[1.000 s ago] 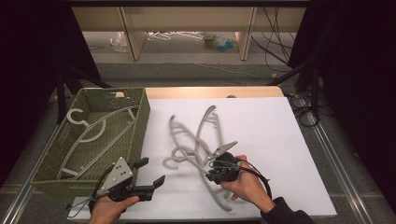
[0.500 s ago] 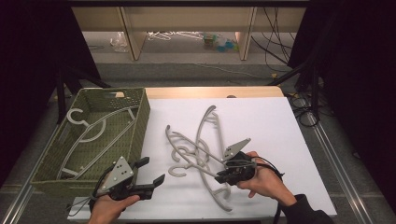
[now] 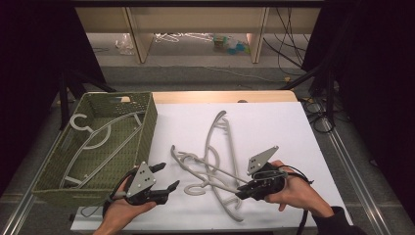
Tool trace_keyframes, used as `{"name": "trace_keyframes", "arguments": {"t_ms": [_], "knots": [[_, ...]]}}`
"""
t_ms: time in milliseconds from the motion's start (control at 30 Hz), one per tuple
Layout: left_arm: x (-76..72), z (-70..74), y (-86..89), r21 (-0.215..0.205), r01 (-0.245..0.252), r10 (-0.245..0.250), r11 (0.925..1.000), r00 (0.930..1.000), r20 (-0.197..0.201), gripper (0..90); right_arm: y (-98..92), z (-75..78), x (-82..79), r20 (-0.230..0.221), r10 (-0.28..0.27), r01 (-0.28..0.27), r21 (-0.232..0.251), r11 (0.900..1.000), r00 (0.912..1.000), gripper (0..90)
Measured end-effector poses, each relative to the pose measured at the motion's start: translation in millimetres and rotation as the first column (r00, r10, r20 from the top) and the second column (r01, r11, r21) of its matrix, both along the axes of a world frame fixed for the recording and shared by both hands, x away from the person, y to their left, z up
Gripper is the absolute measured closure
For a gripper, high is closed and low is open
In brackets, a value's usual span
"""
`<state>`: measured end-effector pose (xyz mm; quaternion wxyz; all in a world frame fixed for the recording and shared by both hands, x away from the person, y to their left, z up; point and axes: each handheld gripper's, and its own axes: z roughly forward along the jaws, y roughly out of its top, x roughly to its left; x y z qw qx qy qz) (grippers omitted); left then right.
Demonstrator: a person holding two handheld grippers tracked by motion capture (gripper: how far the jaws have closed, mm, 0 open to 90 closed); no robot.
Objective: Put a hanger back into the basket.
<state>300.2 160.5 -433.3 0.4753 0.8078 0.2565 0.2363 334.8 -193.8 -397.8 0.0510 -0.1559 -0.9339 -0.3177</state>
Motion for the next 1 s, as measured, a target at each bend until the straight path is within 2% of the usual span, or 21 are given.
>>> {"name": "trace_keyframes", "arguments": {"t_ms": [67, 167, 200, 233, 333, 400, 433, 533, 600, 633, 667, 733, 767, 800, 833, 867, 900, 933, 967, 1000], "knots": [[4.1, -1.8, -5.1, 0.029, 0.002, -0.003, 0.9996, 1.0000, 0.009, 32.9, -0.3, 0.2, -1.4, 0.000, 0.013, -0.013, -0.001, 1.000, 0.9999, 82.3], [8.5, -4.0, -13.7, 0.068, 0.057, -0.057, 0.9961, 0.9984, 0.000, 36.4, 0.2, 1.1, -3.2, -0.007, 0.026, -0.026, 0.007, 1.000, 0.9996, 82.3], [8.5, -5.6, -18.1, 0.069, 0.080, -0.080, 0.9944, 0.9968, 0.001, 37.1, 0.0, 1.5, -3.1, 0.001, 0.032, -0.032, 0.004, 0.999, 0.9995, 82.3], [8.7, -6.5, -21.0, 0.098, 0.106, -0.107, 0.9896, 0.9943, 0.003, 37.2, 0.1, 1.9, -3.9, 0.000, 0.033, -0.033, 0.010, 0.999, 0.9994, 82.3], [8.5, -11.0, -31.6, 0.132, 0.162, -0.163, 0.9780, 0.9866, 0.003, 38.8, -0.3, 3.1, -4.5, -0.006, 0.041, -0.041, 0.016, 0.999, 0.9991, 82.3], [8.2, -11.3, -37.3, 0.137, 0.190, -0.193, 0.9720, 0.9813, 0.003, 39.9, -0.5, 3.5, -4.5, -0.013, 0.050, -0.050, 0.022, 0.999, 0.9986, 82.3], [8.0, -10.5, -39.5, 0.149, 0.214, -0.217, 0.9654, 0.9762, 0.005, 41.7, -0.5, 3.4, -4.5, -0.013, 0.053, -0.053, 0.023, 0.998, 0.9985, 82.3], [7.4, -8.8, -45.9, 0.170, 0.253, -0.260, 0.9525, 0.9655, 0.019, 42.4, -0.4, 3.5, -5.2, -0.013, 0.056, -0.056, 0.023, 0.998, 0.9983, 82.3], [7.8, -8.3, -49.1, 0.198, 0.278, -0.289, 0.9401, 0.9566, 0.033, 43.2, -0.2, 3.6, -5.5, -0.015, 0.061, -0.061, 0.026, 0.998, 0.9980, 82.3], [9.2, -7.5, -50.2, 0.219, 0.296, -0.312, 0.9298, 0.9494, 0.039, 44.0, -0.1, 3.7, -5.9, -0.018, 0.064, -0.064, 0.027, 0.998, 0.9978, 82.2], [9.8, -7.9, -52.2, 0.209, 0.300, -0.315, 0.9308, 0.9480, 0.044, 44.3, 0.0, 4.0, -6.3, -0.022, 0.068, -0.068, 0.029, 0.997, 0.9974, 82.3], [11.2, -6.9, -54.5, 0.217, 0.322, -0.337, 0.9218, 0.9408, 0.037, 46.1, 0.3, 4.4, -6.4, -0.020, 0.076, -0.075, 0.032, 0.997, 0.9969, 82.2], [12.8, -5.5, -55.4, 0.242, 0.343, -0.362, 0.9076, 0.9315, 0.037, 48.3, 0.8, 4.2, -6.6, -0.021, 0.080, -0.079, 0.033, 0.996, 0.9966, 82.2], [13.8, -5.8, -57.3, 0.239, 0.349, -0.368, 0.9062, 0.9292, 0.038, 48.9, 1.0, 4.2, -6.8, -0.020, 0.085, -0.085, 0.036, 0.996, 0.9961, 82.2], [16.4, -4.7, -58.8, 0.268, 0.371, -0.393, 0.8891, 0.9189, 0.033, 50.4, 1.1, 4.3, -7.1, -0.025, 0.089, -0.088, 0.037, 0.995, 0.9957, 82.2], [17.4, -5.4, -60.6, 0.259, 0.385, -0.405, 0.8860, 0.9140, 0.027, 54.4, 1.1, 4.3, -7.0, -0.024, 0.090, -0.089, 0.037, 0.995, 0.9957, 82.3], [18.0, -5.5, -61.7, 0.261, 0.398, -0.417, 0.8793, 0.9085, 0.020, 57.1, 0.7, 4.4, -6.6, -0.023, 0.091, -0.090, 0.040, 0.995, 0.9956, 82.2], [18.2, -5.2, -62.4, 0.268, 0.414, -0.434, 0.8699, 0.9010, 0.016, 62.3, 0.1, 4.4, -6.4, -0.023, 0.088, -0.087, 0.040, 0.995, 0.9959, 82.2], [18.4, -3.9, -62.7, 0.298, 0.426, -0.452, 0.8545, 0.8917, 0.022, 63.8, -0.5, 4.1, -6.0, -0.022, 0.090, -0.089, 0.041, 0.995, 0.9957, 82.2], [18.1, -3.5, -63.2, 0.302, 0.433, -0.462, 0.8493, 0.8866, 0.027, 65.1, -1.0, 4.0, -5.7, -0.021, 0.095, -0.094, 0.043, 0.995, 0.9953, 82.2]]}}
